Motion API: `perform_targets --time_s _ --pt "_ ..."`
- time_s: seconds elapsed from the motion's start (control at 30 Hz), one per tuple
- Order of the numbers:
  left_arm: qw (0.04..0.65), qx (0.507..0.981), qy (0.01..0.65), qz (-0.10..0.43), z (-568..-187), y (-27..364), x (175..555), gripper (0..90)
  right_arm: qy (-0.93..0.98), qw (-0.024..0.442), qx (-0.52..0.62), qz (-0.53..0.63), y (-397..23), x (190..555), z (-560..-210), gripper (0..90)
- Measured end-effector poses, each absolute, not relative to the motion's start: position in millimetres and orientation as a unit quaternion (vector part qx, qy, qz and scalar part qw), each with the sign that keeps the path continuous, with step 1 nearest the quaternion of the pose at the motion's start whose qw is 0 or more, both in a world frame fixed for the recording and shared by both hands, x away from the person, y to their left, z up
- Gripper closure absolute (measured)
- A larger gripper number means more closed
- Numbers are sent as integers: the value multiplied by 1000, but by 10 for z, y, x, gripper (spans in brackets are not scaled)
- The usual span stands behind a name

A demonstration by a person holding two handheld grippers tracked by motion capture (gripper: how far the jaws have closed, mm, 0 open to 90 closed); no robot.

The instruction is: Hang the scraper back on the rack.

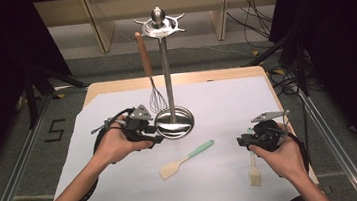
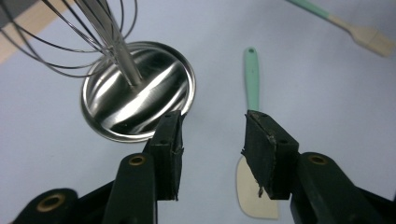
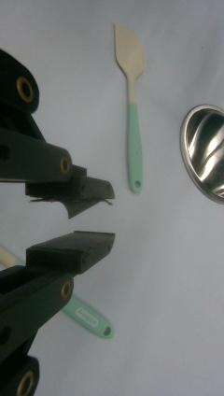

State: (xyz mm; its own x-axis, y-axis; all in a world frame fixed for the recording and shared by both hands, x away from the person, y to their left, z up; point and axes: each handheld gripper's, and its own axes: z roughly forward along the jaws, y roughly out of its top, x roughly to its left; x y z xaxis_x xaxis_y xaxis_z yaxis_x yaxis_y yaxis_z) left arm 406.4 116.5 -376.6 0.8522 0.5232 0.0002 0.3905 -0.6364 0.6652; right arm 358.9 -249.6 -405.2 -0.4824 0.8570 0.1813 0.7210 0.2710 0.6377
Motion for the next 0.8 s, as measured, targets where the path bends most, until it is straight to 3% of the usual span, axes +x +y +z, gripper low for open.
perform_targets --time_s 0.13,0.23,0.27,0.37,0.43,0.8 --pt "318 910 258 72 -3816 1073 4056 550 797 105 490 336 -2499 3595 -4069 735" --pt "302 924 220 79 -3847 1022 4118 552 796 98 496 334 -2476 3585 -4090 736" --pt "304 921 232 71 -3875 988 4108 552 793 114 487 348 -2467 3603 -4130 736" --pt "284 931 218 66 -3936 871 4113 551 797 93 499 328 -2444 3587 -4108 734" --pt "279 933 218 59 -3980 796 4105 556 796 110 485 346 -2429 3606 -4153 733" --pt "213 959 183 36 -4158 500 4150 562 799 97 493 329 -2467 3598 -4124 730"
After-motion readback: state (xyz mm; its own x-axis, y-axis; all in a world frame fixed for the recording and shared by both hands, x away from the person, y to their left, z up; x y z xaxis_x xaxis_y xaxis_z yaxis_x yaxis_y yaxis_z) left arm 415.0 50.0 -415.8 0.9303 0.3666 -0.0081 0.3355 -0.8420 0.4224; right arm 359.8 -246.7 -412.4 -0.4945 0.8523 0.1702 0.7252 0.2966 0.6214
